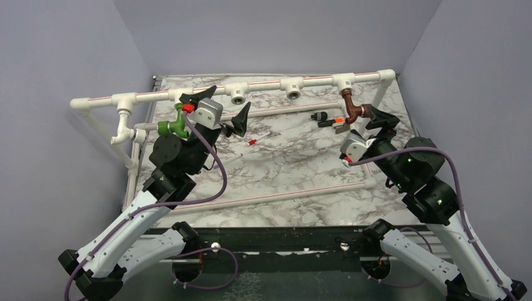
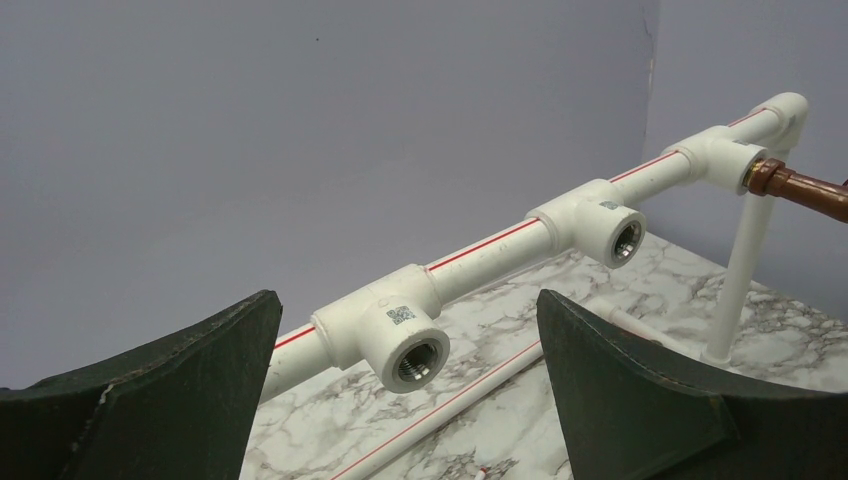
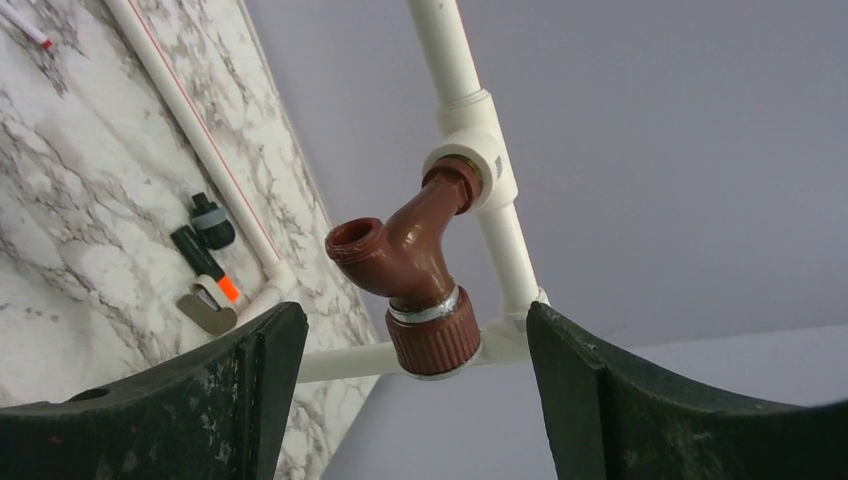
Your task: Install the water faucets
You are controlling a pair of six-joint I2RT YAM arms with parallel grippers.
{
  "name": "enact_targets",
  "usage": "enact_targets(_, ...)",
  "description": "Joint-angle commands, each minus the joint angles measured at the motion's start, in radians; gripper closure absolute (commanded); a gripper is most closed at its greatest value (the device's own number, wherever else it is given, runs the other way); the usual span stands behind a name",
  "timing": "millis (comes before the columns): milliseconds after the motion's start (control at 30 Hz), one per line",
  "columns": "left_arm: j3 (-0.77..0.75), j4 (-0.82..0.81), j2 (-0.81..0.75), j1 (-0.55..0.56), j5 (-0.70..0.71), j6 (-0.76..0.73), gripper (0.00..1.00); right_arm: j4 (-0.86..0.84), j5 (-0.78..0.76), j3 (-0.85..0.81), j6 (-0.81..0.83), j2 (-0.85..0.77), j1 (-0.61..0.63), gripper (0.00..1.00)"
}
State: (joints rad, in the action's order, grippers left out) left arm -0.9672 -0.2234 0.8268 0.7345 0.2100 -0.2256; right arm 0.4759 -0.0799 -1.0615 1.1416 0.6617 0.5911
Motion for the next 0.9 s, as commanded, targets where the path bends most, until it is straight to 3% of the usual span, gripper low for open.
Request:
enact_targets(0, 0.005, -0.025, -0.007, 0.002, 0.015, -0.004, 0.01, -0.084, -0.065, 0.07, 0.287, 0.004, 0.005, 0.14)
enact_targets(233, 0.005, -0.025, -0.003, 0.002, 0.014, -0.004, 0.01, -0.254, -0.068, 0.142, 0.366, 0.01, 0.004, 0.16)
enact_targets(433, 0.007, -0.027, 0.001, 0.003, 0.018, -0.007, 0.01, -0.327, -0.113, 0.183, 0.43, 0.05, 0.004, 0.24)
enact_targets(867, 0.008, -0.028, 0.0, 0.002, 0.02, -0.01, 0.01, -0.41, -0.146, 0.213, 0.381, 0.082, 0.005, 0.59)
